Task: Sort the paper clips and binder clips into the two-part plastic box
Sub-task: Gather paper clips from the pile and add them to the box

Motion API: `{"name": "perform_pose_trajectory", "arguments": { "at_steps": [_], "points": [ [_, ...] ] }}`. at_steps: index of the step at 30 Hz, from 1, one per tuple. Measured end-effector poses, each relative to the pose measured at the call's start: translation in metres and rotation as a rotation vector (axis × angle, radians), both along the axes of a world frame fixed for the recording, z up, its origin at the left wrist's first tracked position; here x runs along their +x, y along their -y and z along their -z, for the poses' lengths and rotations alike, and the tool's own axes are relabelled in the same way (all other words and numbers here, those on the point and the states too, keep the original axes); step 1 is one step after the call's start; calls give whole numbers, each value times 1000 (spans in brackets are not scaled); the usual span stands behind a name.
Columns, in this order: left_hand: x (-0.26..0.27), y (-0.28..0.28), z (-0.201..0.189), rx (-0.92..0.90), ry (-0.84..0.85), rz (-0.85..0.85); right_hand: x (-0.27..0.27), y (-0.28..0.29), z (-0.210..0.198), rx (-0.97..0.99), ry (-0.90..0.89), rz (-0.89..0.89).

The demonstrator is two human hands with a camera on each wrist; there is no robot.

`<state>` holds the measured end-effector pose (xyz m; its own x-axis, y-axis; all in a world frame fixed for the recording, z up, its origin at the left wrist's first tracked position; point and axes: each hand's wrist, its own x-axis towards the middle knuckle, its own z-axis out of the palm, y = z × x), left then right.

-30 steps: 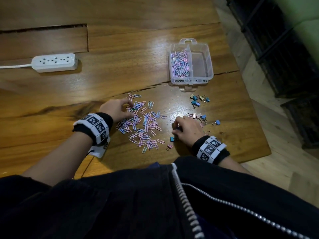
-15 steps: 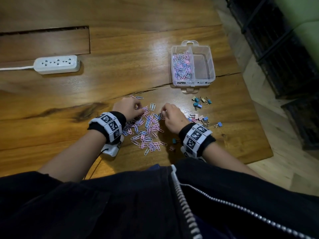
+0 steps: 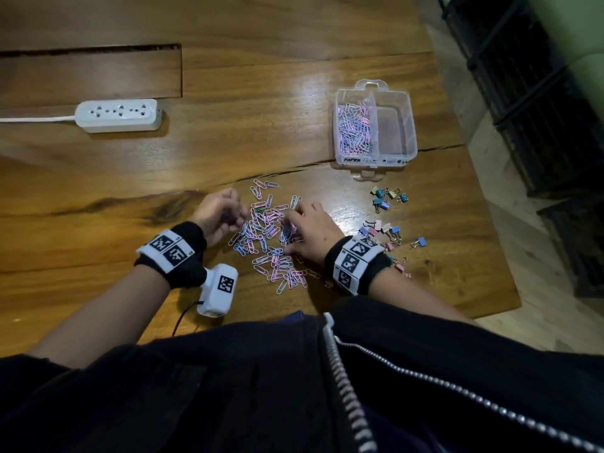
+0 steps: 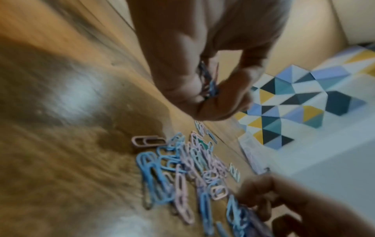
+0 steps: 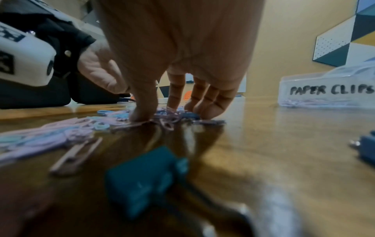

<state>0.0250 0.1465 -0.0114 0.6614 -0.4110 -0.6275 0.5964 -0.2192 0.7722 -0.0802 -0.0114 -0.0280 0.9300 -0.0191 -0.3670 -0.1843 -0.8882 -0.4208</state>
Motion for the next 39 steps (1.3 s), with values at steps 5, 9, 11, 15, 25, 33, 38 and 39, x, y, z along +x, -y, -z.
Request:
{"name": "perform_pose_trajectory", "arguments": {
  "at_steps": [5,9,11,15,25,33,38,39],
  "points": [
    [-8,-3,7,437,312,197,-5,6,-1,101,-14,64],
    [-16,-11,19,771,599,446,-6,16,-2,286,-29,277],
    [-20,-11,21,851,661,546,-7,24,-4,466,-38,439],
    [-37,-1,19,896,733,646,-10,39,-10,728,-26,660],
    [-55,21,26,835,777,826,-7,49,-25,1367,-217,1012],
    [-29,13,19,135,107,195,-11,47,-17,1393,-302,1077],
    [-25,17,10,-23,-129,-22,-12,40,-16,1154,-257,952],
    [-25,21,8,25,-106,-11,-13,38,-18,1035,-228,881]
  ]
}}
